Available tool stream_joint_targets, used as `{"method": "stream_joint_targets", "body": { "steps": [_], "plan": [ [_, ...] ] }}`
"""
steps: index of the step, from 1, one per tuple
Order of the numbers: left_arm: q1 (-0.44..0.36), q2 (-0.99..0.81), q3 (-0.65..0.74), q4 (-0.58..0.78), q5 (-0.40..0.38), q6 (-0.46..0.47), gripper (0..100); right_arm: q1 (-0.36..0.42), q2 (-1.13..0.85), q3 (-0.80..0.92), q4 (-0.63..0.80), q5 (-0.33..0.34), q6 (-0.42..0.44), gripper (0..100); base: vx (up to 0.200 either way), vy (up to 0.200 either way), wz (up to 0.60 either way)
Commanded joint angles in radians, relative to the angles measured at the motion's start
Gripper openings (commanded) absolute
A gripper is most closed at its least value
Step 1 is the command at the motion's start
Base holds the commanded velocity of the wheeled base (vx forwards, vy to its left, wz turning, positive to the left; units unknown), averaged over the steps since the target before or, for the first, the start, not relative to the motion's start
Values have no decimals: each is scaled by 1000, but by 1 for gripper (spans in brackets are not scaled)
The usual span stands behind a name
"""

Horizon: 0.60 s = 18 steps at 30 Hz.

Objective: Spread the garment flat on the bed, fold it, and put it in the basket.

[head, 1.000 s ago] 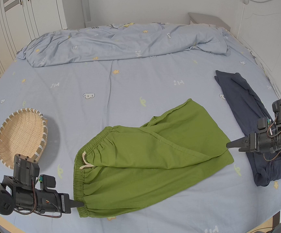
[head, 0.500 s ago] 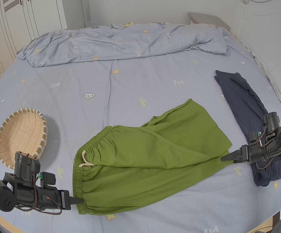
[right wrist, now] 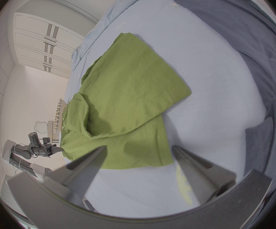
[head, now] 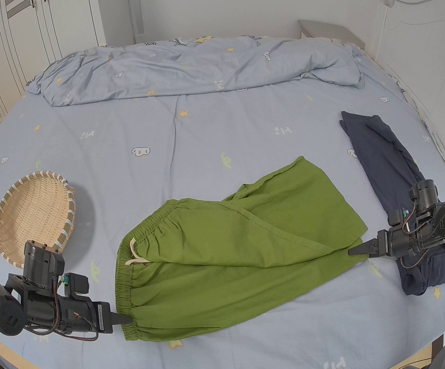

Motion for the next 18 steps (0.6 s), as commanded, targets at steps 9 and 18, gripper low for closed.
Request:
{"method": "stream_joint_targets", "body": {
  "steps": [9, 18],
  "plan": [
    [5, -3, 3, 0, 1, 1, 0, -58, 23, 7, -37, -1, -1, 0, 0, 0, 0],
    [31, -84, 4, 38, 1, 1, 0, -47, -202, 34, 146, -21, -7, 0, 0, 0, 0]
  ]
}}
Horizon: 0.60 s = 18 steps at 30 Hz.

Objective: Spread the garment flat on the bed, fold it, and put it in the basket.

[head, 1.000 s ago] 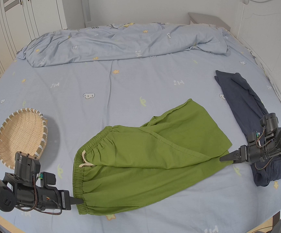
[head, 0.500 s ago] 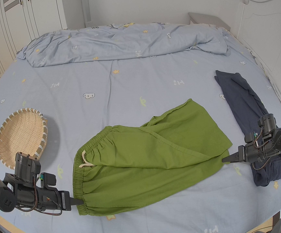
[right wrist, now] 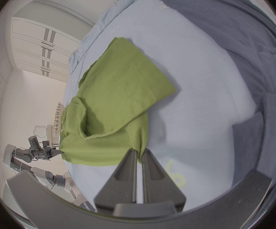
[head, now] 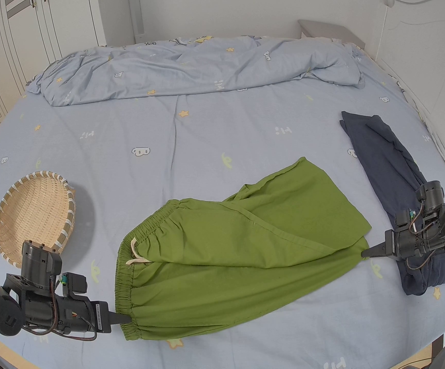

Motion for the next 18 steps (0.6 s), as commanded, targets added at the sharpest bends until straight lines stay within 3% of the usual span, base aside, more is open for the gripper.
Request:
{"method": "stream_joint_targets", "body": {
  "steps": [1, 5, 8, 14, 18],
  "plan": [
    [21, -84, -1, 43, 2, 1, 0, 15, -195, 12, 160, -16, -3, 0, 0, 0, 0],
    [51, -167, -13, 152, 2, 41, 0, 82, -281, 54, 301, -99, -12, 0, 0, 0, 0],
    [83, -194, -13, 238, 3, 101, 0, 130, -308, 141, 305, -182, -15, 0, 0, 0, 0],
    [188, -213, 1, 329, 3, 209, 0, 158, -380, 273, 304, -210, -14, 0, 0, 0, 0],
    [214, -211, 22, 333, 3, 252, 0, 194, -403, 368, 262, -207, -5, 0, 0, 0, 0]
  ]
}}
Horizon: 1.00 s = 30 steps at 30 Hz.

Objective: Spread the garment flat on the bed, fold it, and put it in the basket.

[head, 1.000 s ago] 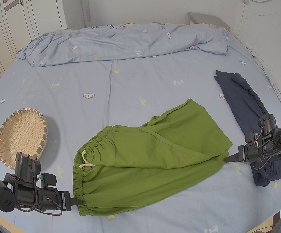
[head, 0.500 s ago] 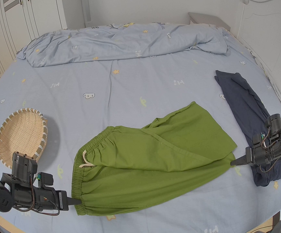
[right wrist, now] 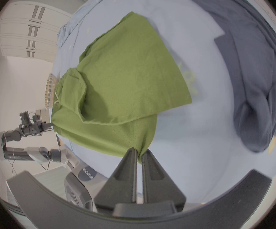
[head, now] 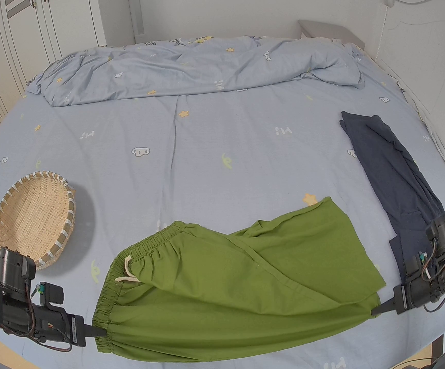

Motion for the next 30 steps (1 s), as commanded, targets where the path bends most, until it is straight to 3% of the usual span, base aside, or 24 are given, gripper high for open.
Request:
{"method": "stream_joint_targets", "body": {
  "steps": [1, 7, 25, 26, 30],
  "plan": [
    [57, -31, 24, 18, 6, 40, 0, 51, -81, 130, -41, -10, 8, 0, 0, 0, 0],
    [74, -40, 60, 18, 6, 57, 0, 60, -35, 268, -242, -7, 11, 0, 0, 0, 0],
    [20, -8, 118, 17, 3, 80, 0, 60, 2, 303, -265, 2, 14, 0, 0, 0, 0],
    [2, -3, 126, 17, 3, 80, 0, 60, 3, 305, -265, 2, 14, 100, 0, 0, 0],
    [-32, 0, 135, 17, 4, 77, 0, 60, 3, 303, -265, 2, 14, 100, 0, 0, 0]
  ]
}}
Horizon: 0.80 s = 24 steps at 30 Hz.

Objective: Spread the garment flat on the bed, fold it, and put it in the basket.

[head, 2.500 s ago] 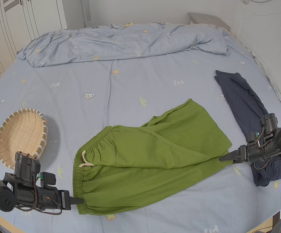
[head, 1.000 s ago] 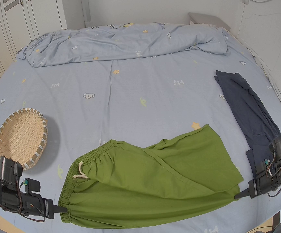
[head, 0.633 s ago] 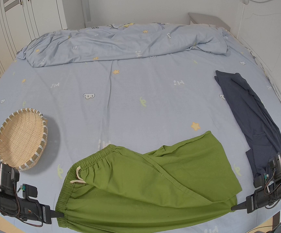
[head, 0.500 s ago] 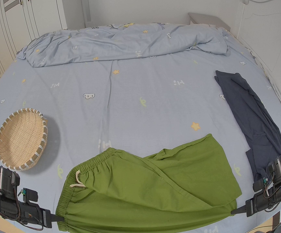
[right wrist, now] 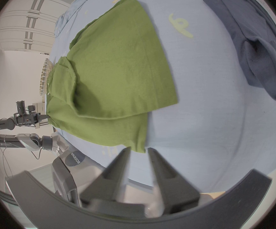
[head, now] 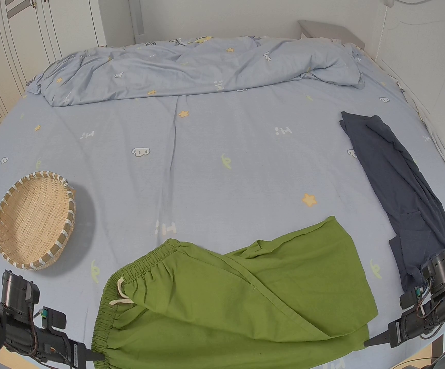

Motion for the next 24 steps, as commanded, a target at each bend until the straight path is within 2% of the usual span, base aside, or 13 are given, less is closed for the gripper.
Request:
{"method": "stream_joint_targets", "body": {
  "steps": [1, 2, 11, 16, 19, 20, 21, 23, 24],
  "plan": [
    [-32, 15, 12, 0, -8, -2, 0, 1, 11, -1, -2, 11, 1, 100, 0, 0, 0],
    [-32, 15, 12, 0, -8, -2, 100, 1, 11, -1, -2, 11, 1, 100, 0, 0, 0],
    [-23, -31, 6, -4, -7, -9, 100, -7, -8, -3, -2, 11, 9, 100, 0, 0, 0],
    [60, -127, -25, -9, 3, 1, 100, -30, -136, -50, -7, 11, 69, 100, 0, 0, 0],
    [107, -149, -134, -15, 4, 15, 100, -53, -222, -188, 12, 12, 149, 100, 0, 0, 0],
    [107, -149, -134, -15, 4, 15, 100, -53, -222, -188, 12, 12, 149, 100, 0, 0, 0],
    [100, -138, -214, -14, 3, 23, 100, -64, -219, -285, 32, 11, 158, 100, 0, 0, 0],
    [100, -138, -214, -14, 3, 23, 100, -64, -219, -285, 32, 11, 158, 100, 0, 0, 0],
    [41, -63, -419, -11, 1, 18, 100, -90, -141, -484, 88, 9, 146, 100, 0, 0, 0]
  ]
}}
